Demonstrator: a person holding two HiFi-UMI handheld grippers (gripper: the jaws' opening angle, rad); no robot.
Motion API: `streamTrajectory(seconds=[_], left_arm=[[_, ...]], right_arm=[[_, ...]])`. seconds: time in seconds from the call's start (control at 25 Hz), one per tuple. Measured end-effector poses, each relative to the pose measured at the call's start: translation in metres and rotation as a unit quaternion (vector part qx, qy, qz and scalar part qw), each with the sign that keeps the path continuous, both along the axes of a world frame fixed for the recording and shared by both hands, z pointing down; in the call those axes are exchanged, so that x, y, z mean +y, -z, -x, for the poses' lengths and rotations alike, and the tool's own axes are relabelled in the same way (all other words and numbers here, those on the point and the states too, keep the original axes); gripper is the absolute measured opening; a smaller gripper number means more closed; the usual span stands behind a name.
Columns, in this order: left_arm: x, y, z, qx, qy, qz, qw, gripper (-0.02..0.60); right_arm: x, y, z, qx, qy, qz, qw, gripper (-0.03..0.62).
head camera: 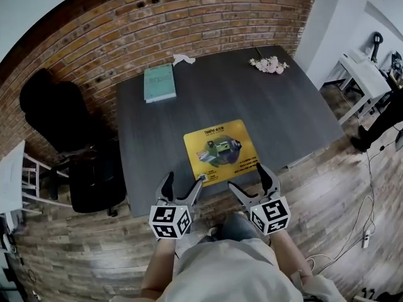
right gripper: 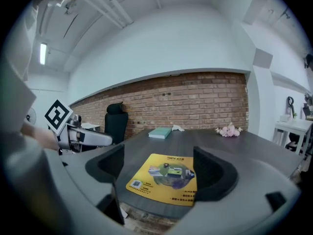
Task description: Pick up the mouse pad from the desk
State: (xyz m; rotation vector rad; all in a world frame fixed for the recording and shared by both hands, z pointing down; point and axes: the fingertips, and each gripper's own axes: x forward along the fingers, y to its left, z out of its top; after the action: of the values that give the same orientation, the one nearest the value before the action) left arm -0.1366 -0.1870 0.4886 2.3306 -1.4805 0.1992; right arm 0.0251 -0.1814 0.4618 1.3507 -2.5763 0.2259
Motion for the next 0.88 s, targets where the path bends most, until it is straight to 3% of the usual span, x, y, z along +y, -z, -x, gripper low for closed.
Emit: streamTrajectory(seconds=[0.44,0.88], left_arm=[[-0.076,-0.050,0.000,-0.020,0.012,0.053,0.9983,0.379],[-0.156,-0.099,-0.012,-0.039,0.015,0.118,0.9921,0.379]], right_arm=[[-0.092,-0.029,-0.017,0.027,0.007,0.021,0.999,0.414],[-0.184,-0.070,-0.022,0.055,0.051,0.071,0.995,0.414]])
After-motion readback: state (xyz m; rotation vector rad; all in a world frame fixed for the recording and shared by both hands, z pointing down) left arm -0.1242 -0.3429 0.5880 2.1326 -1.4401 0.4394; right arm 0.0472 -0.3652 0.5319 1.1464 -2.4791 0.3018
